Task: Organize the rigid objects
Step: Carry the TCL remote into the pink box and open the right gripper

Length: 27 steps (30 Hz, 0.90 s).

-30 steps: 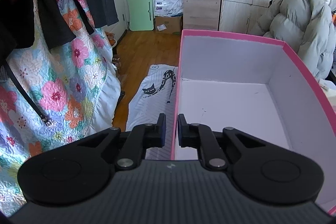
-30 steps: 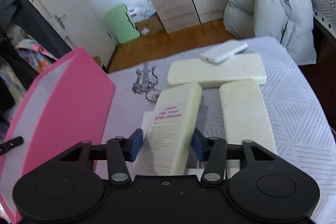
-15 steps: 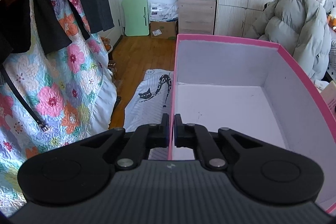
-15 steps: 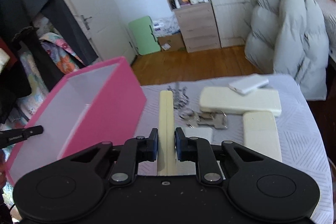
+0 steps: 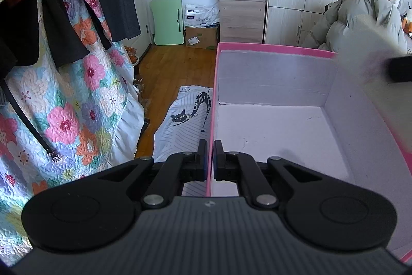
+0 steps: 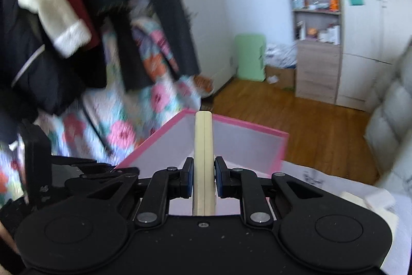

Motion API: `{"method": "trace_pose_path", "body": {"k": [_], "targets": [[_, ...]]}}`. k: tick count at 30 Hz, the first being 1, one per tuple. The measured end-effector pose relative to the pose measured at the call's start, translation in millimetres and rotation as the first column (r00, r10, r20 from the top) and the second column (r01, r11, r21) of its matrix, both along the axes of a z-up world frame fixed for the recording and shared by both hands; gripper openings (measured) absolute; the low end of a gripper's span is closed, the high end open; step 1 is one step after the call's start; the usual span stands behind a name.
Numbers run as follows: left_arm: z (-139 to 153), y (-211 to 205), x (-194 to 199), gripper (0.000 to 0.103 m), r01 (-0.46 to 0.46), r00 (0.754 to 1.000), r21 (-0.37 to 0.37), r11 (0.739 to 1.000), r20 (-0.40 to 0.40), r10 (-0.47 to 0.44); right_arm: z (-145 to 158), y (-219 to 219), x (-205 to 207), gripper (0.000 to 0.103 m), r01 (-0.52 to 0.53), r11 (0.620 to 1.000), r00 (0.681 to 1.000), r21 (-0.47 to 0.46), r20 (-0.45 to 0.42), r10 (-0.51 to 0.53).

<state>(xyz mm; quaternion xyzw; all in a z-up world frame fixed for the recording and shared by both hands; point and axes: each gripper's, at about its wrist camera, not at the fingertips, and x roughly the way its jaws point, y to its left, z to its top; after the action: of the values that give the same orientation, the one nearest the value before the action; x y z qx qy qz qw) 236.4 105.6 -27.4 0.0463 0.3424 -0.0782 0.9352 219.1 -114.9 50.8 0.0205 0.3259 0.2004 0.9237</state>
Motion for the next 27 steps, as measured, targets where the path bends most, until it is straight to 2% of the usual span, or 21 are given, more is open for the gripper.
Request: {"method": "trace_pose_path", "body": {"k": [3, 8, 12, 16, 20, 24, 26, 27], "targets": [[0.2, -2.5, -0.6, 0.004, 0.005, 1.000, 0.016, 1.000, 0.003, -0.005, -13.9, 24.1, 26.8, 0.020, -0.014, 0.998, 0.999, -0.067, -0.044, 0.011], [-0.1, -11.9, -2.1, 0.006, 0.016, 1.000, 0.092, 0.996, 0.017, -0.018, -38.1, 47.1, 66.2, 0.020, 0.004, 0.987, 0.995, -0.162, -0.094, -0.019], [0.4, -15.4, -2.4, 0.006, 0.018, 0.999, 0.118, 0.993, 0.025, -0.022, -57.1, 67.3, 86.6, 0.020, -0.001, 0.960, 0.991, -0.279, -0.130, -0.037], [0.3, -15.2, -2.3, 0.006, 0.018, 0.999, 0.121, 0.993, 0.024, -0.021, -64.9, 81.1, 100.6, 0.020, -0.061, 0.963, 0.977, -0.261, -0.212, 0.005], [-0.1, -15.2, -2.6, 0.006, 0.018, 0.999, 0.119, 0.993, 0.025, -0.021, -74.3, 96.8, 104.8, 0.020, -0.088, 0.942, 0.980, -0.323, -0.200, 0.023], [0.2, -13.1, -2.8, 0.006, 0.017, 0.999, 0.110, 0.994, 0.026, -0.020, -81.4, 104.3, 109.0, 0.021, -0.092, 0.946, 0.974, -0.311, -0.226, 0.020], [0.3, -13.7, -3.5, 0.006, 0.019, 0.999, 0.113, 0.993, 0.027, -0.022, -79.9, 102.6, 115.3, 0.022, -0.068, 0.964, 0.967, -0.255, -0.255, 0.001], [0.3, -14.0, -3.2, 0.006, 0.020, 0.999, 0.114, 0.993, 0.027, -0.023, -80.0, 97.5, 123.0, 0.027, -0.041, 0.985, 0.955, -0.170, -0.296, -0.012]]}}
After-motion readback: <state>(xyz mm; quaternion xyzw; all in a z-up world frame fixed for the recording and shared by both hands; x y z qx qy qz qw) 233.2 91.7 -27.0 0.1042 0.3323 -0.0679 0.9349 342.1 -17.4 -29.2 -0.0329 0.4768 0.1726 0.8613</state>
